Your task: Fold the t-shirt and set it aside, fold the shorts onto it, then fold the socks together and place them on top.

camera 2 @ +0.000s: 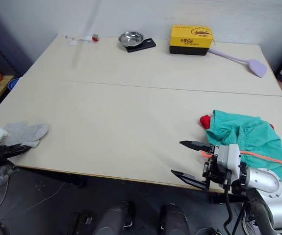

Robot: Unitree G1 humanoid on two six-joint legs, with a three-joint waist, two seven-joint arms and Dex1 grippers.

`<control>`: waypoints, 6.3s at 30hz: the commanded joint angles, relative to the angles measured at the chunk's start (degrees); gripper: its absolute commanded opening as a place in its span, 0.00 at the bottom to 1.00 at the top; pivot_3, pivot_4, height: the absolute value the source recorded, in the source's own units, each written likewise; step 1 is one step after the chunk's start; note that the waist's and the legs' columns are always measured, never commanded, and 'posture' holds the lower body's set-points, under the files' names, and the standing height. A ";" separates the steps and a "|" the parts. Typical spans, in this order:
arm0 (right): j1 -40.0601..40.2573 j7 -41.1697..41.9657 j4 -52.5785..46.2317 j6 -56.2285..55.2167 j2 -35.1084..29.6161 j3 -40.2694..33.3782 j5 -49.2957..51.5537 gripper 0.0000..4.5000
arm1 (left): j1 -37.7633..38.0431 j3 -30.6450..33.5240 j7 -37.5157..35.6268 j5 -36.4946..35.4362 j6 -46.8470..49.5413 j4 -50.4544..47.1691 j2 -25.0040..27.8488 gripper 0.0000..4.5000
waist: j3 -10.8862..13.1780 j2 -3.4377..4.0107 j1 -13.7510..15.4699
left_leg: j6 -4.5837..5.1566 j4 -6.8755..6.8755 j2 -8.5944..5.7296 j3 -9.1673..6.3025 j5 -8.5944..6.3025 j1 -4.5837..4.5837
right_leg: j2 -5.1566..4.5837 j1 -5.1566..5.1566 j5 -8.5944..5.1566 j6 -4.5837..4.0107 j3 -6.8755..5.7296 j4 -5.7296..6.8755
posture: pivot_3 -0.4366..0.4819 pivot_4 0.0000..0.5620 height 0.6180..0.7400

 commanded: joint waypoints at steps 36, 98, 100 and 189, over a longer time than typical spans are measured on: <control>-1.06 -18.58 -9.42 21.59 -1.48 -1.54 7.64 1.00 | -6.43 -8.90 -8.76 -20.28 24.12 -40.83 -16.62 0.87 | 0.31 -0.80 -0.44 | 0.29 0.19 0.07 0.13 0.11 -0.30 | 0.20 -0.08 0.21 0.23 0.11 -0.30 | 0.48 0.27 1.00; -39.31 -15.39 17.56 41.65 5.58 28.10 -15.35 0.00 | -0.17 -2.73 9.42 -11.58 36.90 -48.78 -22.45 0.00 | 0.04 -1.48 -3.27 | 0.88 0.96 0.06 0.89 0.46 -1.70 | 0.08 -1.79 0.90 0.46 0.89 0.39 | 0.48 0.27 1.00; -39.52 -15.52 19.10 40.06 6.74 27.25 -15.83 0.00 | 1.08 -2.11 10.07 -12.88 37.45 -49.90 -22.77 0.00 | 0.04 -1.48 -3.33 | 0.88 0.96 0.06 0.90 0.47 -1.71 | 0.07 -1.80 0.90 0.46 0.88 0.38 | 0.48 0.27 1.00; -49.62 -28.68 20.16 59.78 21.85 13.47 -6.87 0.00 | 10.41 -2.39 17.25 -30.67 53.18 -54.13 -12.26 0.49 | -0.26 -0.51 -4.17 | 0.85 0.47 0.00 1.20 0.43 -1.66 | 0.00 -2.00 1.02 0.52 1.19 0.08 | 0.48 0.27 1.00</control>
